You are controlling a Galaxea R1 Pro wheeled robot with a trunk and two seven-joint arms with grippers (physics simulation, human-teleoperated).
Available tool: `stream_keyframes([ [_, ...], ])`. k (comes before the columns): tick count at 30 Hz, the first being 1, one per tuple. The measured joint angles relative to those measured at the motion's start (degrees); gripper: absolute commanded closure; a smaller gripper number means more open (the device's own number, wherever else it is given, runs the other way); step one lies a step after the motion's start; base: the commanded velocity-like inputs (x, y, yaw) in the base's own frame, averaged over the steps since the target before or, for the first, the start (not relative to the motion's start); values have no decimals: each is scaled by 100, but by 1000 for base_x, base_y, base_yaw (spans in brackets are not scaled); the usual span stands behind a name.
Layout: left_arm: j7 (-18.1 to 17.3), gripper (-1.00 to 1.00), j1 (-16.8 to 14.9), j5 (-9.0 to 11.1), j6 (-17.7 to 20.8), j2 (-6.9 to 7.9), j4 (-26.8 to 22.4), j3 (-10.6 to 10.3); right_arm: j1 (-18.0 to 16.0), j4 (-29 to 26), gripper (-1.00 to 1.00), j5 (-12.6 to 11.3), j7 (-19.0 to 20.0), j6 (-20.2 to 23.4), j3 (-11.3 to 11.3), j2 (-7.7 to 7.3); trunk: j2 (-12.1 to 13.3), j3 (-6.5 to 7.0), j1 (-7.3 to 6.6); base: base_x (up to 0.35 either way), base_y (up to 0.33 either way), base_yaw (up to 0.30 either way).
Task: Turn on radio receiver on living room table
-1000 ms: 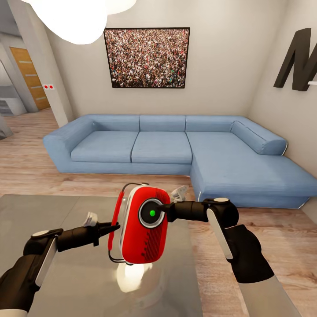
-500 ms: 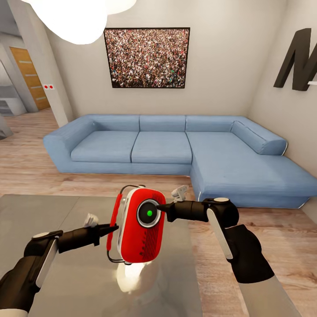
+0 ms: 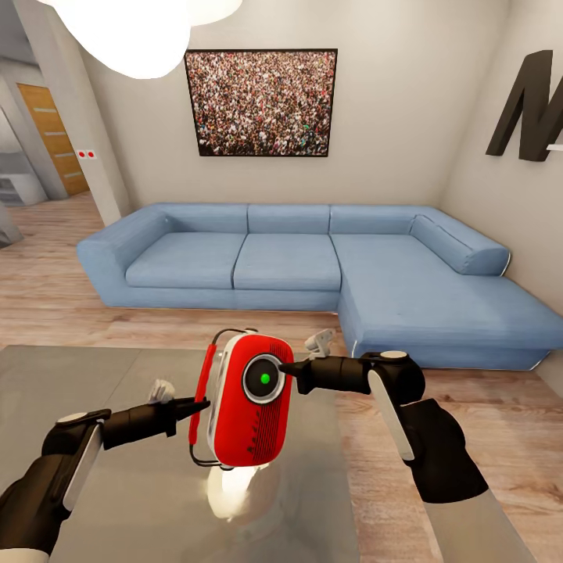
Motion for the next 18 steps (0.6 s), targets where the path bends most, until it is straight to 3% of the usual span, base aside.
stream_keyframes([
  [11,-1,100,0,-1,-2,0,1,5,0,-10,100,-1,3,0,-7,-20,0,0,0,0,0,0],
  [18,-8,100,-1,-2,-2,-1,-41,262,0,-43,100,19,0,6,-9,-26,0,0,0,0,0,0],
])
